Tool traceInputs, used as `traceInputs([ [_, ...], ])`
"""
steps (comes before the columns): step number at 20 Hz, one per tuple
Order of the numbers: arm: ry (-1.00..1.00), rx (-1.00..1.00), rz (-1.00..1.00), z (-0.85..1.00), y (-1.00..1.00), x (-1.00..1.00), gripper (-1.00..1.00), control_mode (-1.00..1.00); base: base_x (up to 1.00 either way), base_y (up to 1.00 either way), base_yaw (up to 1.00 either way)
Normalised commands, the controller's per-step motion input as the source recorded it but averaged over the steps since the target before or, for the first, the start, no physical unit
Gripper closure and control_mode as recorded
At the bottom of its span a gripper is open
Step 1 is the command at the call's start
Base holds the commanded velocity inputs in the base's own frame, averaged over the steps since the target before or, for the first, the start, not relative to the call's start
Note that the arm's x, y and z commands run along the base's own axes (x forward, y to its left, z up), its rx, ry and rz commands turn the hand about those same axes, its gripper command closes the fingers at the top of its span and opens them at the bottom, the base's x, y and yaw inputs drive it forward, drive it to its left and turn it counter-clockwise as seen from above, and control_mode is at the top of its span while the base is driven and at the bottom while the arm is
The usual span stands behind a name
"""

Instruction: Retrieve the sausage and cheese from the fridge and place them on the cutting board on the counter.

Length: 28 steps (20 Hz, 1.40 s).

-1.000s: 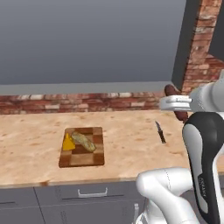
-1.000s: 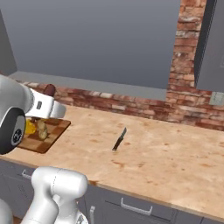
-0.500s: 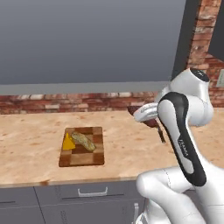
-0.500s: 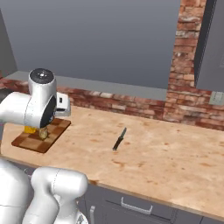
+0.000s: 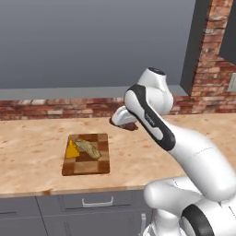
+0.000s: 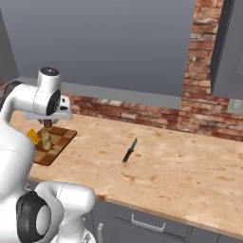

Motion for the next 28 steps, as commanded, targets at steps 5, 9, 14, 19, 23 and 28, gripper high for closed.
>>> traceInputs([
  [5,0.0,-0.03,0.01,-0.39,0.17,0.8,1.0,-1.0,0.0,0.0,0.0],
  [9,-0.03,-0.12,0.08,-0.47,0.31,0.53,1.0,-1.0,0.0,0.0,0.0],
  [14,-0.06,-0.07,0.11,-0.3,0.25,0.42,1.0,-1.0,0.0,0.0,0.0],
  [19,0.0,-0.03,0.08,-0.42,0.06,0.69,1.0,-1.0,0.0,0.0,0.0],
  [23,0.0,-0.06,0.05,-0.49,0.21,0.55,1.0,-1.0,0.0,0.0,0.0],
  [28,-0.03,-0.05,0.01,-0.38,0.32,0.36,1.0,-1.0,0.0,0.0,0.0],
])
